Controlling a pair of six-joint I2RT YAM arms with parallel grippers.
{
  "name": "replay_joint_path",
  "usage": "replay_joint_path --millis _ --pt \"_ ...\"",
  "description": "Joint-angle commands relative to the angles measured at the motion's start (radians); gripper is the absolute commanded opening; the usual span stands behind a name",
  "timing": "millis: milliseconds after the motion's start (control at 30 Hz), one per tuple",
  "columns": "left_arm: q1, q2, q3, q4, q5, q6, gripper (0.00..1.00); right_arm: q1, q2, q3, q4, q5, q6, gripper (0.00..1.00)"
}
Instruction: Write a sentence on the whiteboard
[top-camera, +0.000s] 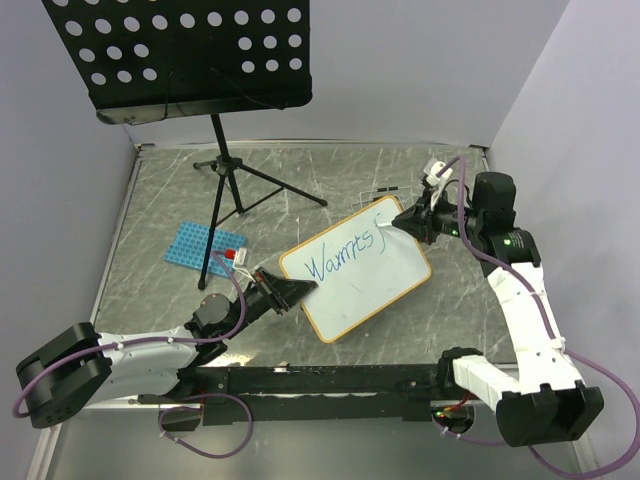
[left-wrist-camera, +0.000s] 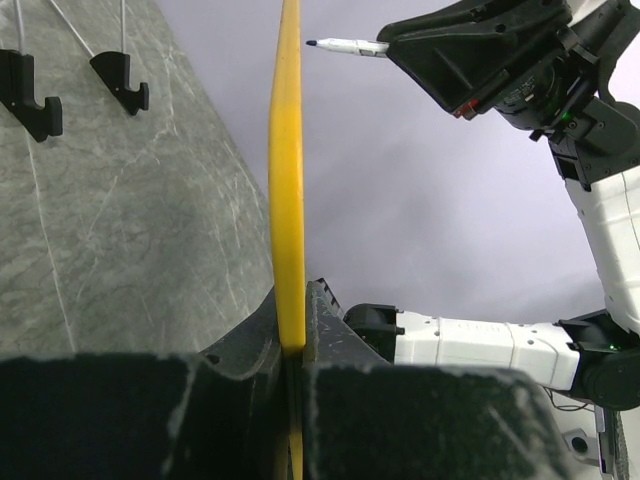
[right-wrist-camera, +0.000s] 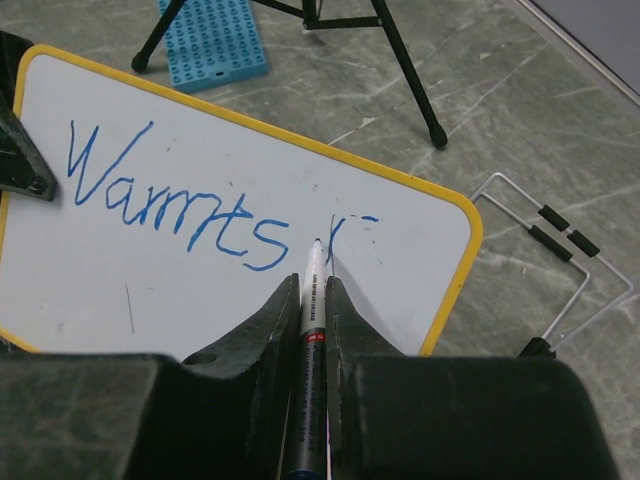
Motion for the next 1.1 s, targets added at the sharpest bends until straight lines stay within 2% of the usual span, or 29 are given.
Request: replay_joint_path --millis 0,367,667,900,1067 --pt "0.003 -0.03 0.025 0.2 0.011 -0.017 0.01 0.007 0.017 0.03 0.052 0.007 0.007 0.0" --pt "0.004 -0.024 0.025 0.203 0.014 -0.018 0.01 0.018 0.042 0.019 0.04 0.014 0.002 0.0" --pt "0.004 -0.041 0.017 0.192 0.009 -0.017 0.01 0.018 0.022 0.005 0.106 0.151 0.057 0.0" --pt "0.006 -0.039 0.019 0.192 0.008 -0.017 0.01 0.018 -0.009 0.004 0.102 0.002 0.047 0.0" --pt "0.006 -0.05 0.017 0.179 0.003 -0.015 0.01 0.016 -0.064 -0.005 0.132 0.003 0.077 0.0"
